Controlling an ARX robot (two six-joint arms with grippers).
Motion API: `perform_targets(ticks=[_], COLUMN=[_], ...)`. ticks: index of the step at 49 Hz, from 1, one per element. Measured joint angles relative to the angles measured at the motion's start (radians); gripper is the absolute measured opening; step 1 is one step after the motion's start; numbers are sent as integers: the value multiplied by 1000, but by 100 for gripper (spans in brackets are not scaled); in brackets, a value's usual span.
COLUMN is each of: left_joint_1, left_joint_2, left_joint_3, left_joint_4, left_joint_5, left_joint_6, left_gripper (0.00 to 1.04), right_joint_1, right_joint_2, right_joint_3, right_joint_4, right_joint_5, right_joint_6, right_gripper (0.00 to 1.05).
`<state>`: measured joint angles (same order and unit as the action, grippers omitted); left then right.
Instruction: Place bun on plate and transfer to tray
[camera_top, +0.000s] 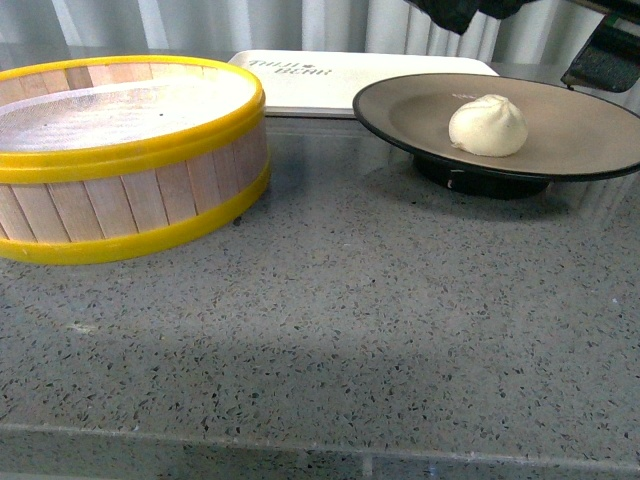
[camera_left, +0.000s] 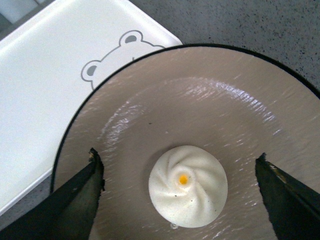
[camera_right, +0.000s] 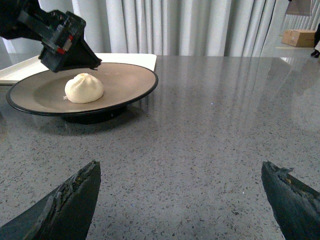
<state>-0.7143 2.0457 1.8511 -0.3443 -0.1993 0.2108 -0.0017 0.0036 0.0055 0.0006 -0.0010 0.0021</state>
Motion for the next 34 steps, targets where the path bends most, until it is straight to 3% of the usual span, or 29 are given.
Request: perform_targets(ticks=[4,8,15,26,29,34], left_joint_1=[6,16,49,224,284,384], left_joint_2=[-30,-95,-395,-908,-1009,-1122], left_joint_3=[-5,-51,-298,-708,-873,-1059], left_joint_4=[2,40,182,190,368,510], left_joint_5=[2,2,3,80,-100,-86], left_joint_6=[-4,-2,15,20,-74,-147], left_gripper=[100,98,98,98,85,70], right_joint_1=[0,0,0,0,0,0], right_joint_2=[0,0,0,0,0,0], right_joint_3=[0,0,0,0,0,0], right_joint_4=[0,0,0,0,0,0], right_joint_5=[0,0,0,0,0,0], right_joint_6=[0,0,0,0,0,0], right_gripper=[96,96,96,96,96,96])
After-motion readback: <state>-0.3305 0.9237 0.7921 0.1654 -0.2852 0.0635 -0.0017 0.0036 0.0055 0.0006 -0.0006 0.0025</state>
